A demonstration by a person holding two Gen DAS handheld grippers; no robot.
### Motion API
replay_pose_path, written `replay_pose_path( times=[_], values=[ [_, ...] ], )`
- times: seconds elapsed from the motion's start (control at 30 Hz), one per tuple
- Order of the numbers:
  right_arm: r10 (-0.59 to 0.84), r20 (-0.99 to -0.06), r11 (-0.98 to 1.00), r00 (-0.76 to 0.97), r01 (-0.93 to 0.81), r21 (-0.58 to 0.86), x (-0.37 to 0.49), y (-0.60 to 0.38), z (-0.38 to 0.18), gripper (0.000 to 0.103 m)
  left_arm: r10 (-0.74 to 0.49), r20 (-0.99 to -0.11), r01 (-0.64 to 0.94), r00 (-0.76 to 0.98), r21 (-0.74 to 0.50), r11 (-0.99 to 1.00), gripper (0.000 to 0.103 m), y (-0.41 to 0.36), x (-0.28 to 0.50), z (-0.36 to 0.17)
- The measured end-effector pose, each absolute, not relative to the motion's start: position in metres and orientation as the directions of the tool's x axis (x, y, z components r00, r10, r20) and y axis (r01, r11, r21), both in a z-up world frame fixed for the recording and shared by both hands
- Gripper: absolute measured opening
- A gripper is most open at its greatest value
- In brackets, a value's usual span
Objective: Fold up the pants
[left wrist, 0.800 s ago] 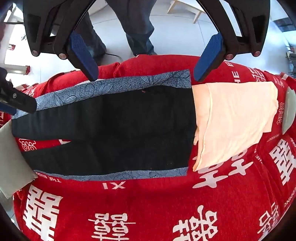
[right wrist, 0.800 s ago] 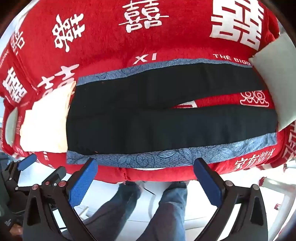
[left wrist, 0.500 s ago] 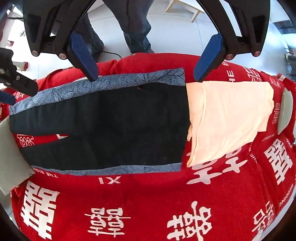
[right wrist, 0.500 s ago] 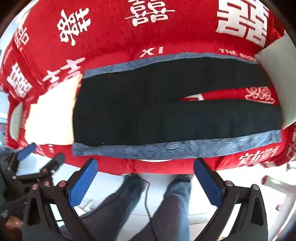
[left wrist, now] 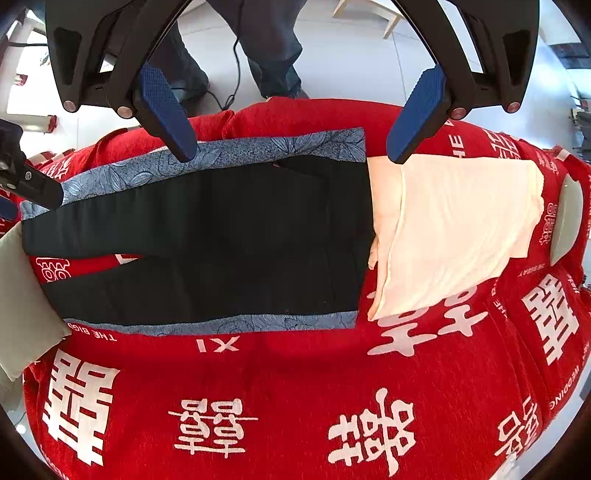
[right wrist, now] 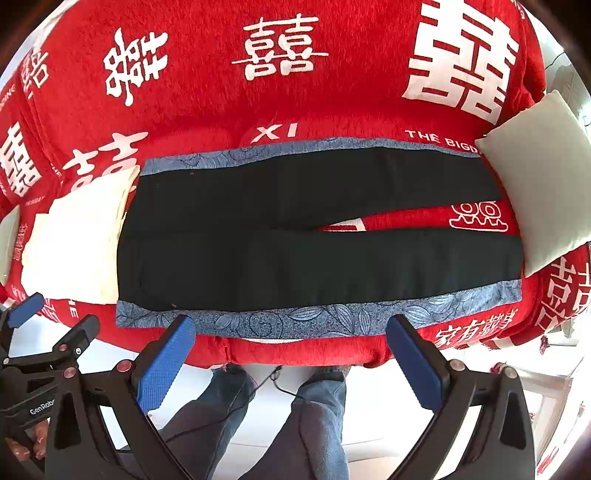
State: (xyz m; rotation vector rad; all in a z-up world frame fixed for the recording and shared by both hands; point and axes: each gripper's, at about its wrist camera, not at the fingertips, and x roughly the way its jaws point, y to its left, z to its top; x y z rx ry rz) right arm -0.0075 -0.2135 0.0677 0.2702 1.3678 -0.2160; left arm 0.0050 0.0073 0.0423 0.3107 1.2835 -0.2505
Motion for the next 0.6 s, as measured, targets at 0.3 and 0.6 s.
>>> replay_pose_path(
  times=[0.3, 0.6],
  values=[
    [-0.002, -0.979, 0.95, 0.203, 0.306, 0.061, -0.0062, -0.2104, 0.0735, 0.103, -0.001, -0.957, 0.348, 0.289, 0.104, 0.932, 0.103, 0.0027, 0.0097, 0.0449],
    [-0.012, -0.979, 0.952, 0.205, 0.303, 0.051, -0.0051, -0.2096, 0.0763, 0.103, -0.002, -0.953, 0.345, 0.304, 0.108, 0.932, 0.103, 0.0045, 0.0062, 0.0477]
  ],
)
